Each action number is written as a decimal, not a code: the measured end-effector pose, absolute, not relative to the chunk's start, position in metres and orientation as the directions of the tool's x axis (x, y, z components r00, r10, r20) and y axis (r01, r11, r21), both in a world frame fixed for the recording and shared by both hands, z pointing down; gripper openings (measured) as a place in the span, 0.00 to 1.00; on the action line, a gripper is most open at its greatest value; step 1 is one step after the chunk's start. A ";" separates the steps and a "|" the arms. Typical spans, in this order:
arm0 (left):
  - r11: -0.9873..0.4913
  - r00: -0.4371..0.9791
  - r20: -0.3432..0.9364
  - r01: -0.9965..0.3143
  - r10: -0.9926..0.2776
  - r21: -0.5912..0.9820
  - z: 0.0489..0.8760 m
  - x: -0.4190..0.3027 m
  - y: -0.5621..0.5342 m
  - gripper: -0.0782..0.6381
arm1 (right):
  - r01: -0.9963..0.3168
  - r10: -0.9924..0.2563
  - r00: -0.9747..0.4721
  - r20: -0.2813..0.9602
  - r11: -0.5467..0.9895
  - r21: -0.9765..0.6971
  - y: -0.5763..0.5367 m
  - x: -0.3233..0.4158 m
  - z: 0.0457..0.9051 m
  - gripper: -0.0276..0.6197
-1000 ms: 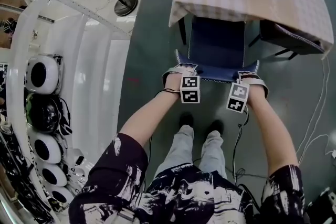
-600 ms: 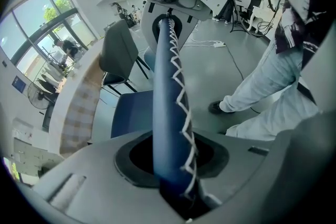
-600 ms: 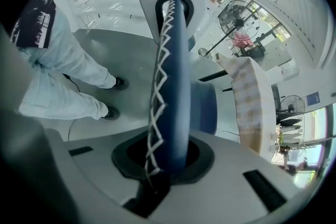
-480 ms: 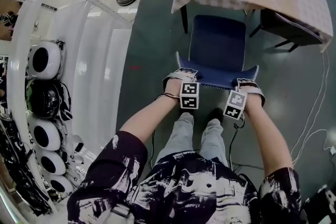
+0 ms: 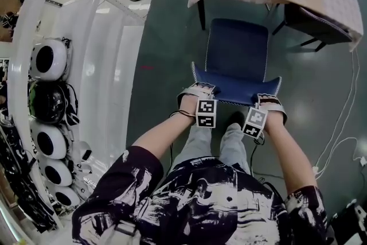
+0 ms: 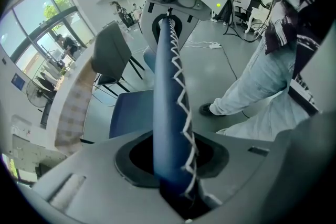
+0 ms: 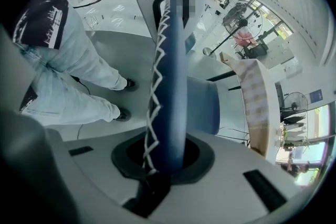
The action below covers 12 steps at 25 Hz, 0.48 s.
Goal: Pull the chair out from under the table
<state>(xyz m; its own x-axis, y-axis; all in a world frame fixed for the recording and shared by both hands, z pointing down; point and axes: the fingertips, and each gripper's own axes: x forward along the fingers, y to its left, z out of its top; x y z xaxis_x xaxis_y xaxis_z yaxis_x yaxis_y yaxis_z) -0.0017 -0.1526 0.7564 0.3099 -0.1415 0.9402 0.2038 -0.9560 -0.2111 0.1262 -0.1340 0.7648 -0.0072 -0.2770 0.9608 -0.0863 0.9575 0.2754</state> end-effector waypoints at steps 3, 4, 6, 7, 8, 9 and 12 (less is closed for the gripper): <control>-0.956 0.306 0.942 0.211 -0.134 -0.205 0.757 -0.006 -0.135 0.26 | -0.090 -0.268 -0.008 0.963 0.960 0.266 -0.115 0.122 0.765 0.11; -0.956 0.305 0.943 0.212 -0.131 -0.202 0.757 -0.007 -0.129 0.26 | -0.090 -0.265 -0.007 0.964 0.960 0.264 -0.110 0.121 0.765 0.11; -0.957 0.304 0.944 0.214 -0.125 -0.195 0.757 -0.009 -0.118 0.26 | -0.088 -0.259 -0.007 0.966 0.962 0.258 -0.098 0.119 0.765 0.11; -0.957 0.304 0.945 0.216 -0.122 -0.193 0.757 -0.010 -0.113 0.26 | -0.088 -0.257 -0.007 0.966 0.963 0.256 -0.092 0.117 0.765 0.11; -0.957 0.304 0.945 0.218 -0.120 -0.191 0.757 -0.012 -0.108 0.26 | -0.089 -0.257 -0.007 0.966 0.963 0.255 -0.087 0.116 0.765 0.11; -0.957 0.304 0.945 0.220 -0.118 -0.190 0.757 -0.013 -0.103 0.26 | -0.092 -0.258 -0.007 0.966 0.962 0.256 -0.083 0.115 0.765 0.11; -0.957 0.302 0.947 0.223 -0.114 -0.186 0.757 -0.016 -0.092 0.26 | -0.095 -0.261 -0.008 0.965 0.961 0.259 -0.072 0.112 0.765 0.11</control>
